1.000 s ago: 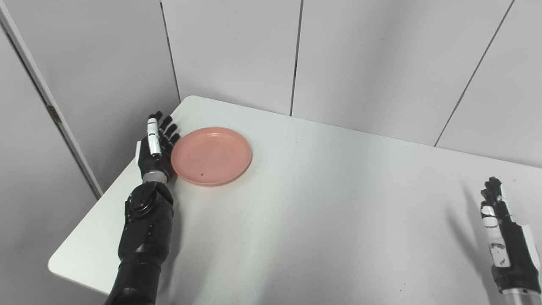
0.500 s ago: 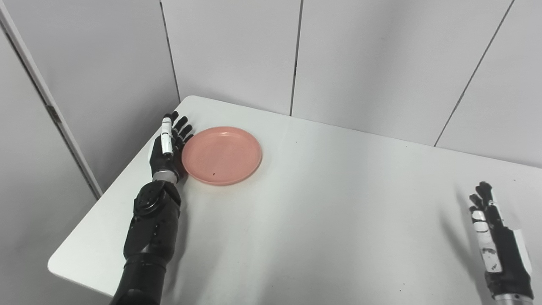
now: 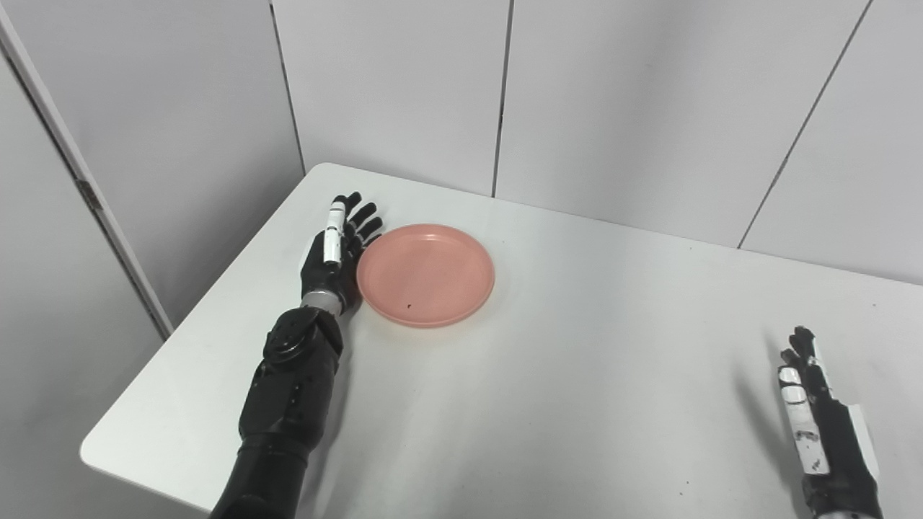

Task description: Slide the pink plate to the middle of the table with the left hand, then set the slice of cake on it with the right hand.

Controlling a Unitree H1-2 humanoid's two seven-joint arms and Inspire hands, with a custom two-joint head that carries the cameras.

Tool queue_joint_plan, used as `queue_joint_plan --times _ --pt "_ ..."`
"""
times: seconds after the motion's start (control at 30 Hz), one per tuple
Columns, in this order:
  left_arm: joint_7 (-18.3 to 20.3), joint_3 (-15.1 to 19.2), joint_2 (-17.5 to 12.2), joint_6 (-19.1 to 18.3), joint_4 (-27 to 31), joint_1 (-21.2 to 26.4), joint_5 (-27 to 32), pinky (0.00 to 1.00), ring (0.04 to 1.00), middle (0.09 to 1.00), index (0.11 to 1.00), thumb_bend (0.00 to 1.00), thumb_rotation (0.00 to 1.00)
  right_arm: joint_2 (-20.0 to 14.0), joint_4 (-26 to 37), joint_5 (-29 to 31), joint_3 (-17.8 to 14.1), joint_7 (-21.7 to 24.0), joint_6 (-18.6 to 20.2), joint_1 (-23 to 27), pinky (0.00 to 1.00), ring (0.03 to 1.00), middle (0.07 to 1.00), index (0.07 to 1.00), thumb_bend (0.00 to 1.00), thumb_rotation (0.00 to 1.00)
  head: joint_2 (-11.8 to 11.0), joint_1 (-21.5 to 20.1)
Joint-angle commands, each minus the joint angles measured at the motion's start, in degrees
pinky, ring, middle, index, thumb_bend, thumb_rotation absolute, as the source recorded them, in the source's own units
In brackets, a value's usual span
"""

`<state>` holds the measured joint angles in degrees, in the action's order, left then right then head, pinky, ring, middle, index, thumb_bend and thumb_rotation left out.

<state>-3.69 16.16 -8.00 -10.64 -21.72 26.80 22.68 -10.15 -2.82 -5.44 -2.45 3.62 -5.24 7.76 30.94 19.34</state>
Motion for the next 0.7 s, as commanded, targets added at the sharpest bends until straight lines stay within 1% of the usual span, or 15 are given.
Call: queue_joint_plan --times 0.0,0.07,0.13,0.2,0.33,0.4,0.53,0.67 --pt "1.1 -1.2 0.9 -2.2 1.2 0.1 -0.3 0.88 0.879 0.89 0.886 0.39 1.0 0.9 1.9 -0.1 0.3 -0.9 0.5 -0.3 0.95 0.96 0.985 0.987 0.32 1.0 0.1 -0.5" --pt "1.4 -1.8 1.7 -3.3 2.9 -0.2 0.0 0.88 0.881 0.891 0.883 0.39 1.0 1.1 2.8 -0.8 0.5 -1.2 1.4 -0.5 0.95 0.959 0.984 0.986 0.34 1.0 0.2 -1.0" --pt "1.8 -2.5 2.0 -4.0 4.1 -0.4 -0.2 0.88 0.885 0.896 0.886 0.39 1.0 1.4 3.6 -1.1 0.7 -1.3 2.1 -0.6 0.97 0.966 0.99 0.992 0.31 1.0 0.3 -1.5" --pt "2.6 -3.9 2.4 -4.6 5.3 -0.8 -0.8 0.88 0.887 0.898 0.887 0.39 1.0 1.7 4.1 -1.3 0.8 -1.3 2.7 -0.6 0.98 0.969 0.991 0.996 0.29 1.0 0.3 -1.9" --pt "3.9 -5.8 3.7 -6.8 7.8 -1.6 -0.6 0.88 0.892 0.902 0.892 0.38 1.0 2.1 4.2 -1.4 0.9 -1.2 2.7 -0.7 0.99 0.981 0.998 1.0 0.29 1.0 0.3 -2.9" --pt "4.6 -6.8 4.3 -7.7 8.8 -1.9 -0.5 0.87 0.888 0.9 0.891 0.38 1.0 2.2 4.5 -1.7 1.0 -1.1 3.0 -0.8 0.97 0.975 0.997 1.0 0.3 1.0 0.4 -3.2" --pt "5.9 -8.5 5.7 -9.2 10.7 -2.6 -0.4 0.87 0.883 0.896 0.885 0.38 1.0 2.5 5.1 -2.3 1.3 -1.3 3.6 -0.9 0.99 0.983 1.0 1.0 0.28 1.0 0.6 -4.5" --pt "7.5 -10.3 6.8 -10.4 12.8 -3.4 -0.2 0.87 0.881 0.893 0.884 0.39 1.0 2.9 4.9 -3.9 1.5 -2.4 2.9 -1.1 0.96 0.961 0.986 0.986 0.28 1.0 0.8 -6.2"
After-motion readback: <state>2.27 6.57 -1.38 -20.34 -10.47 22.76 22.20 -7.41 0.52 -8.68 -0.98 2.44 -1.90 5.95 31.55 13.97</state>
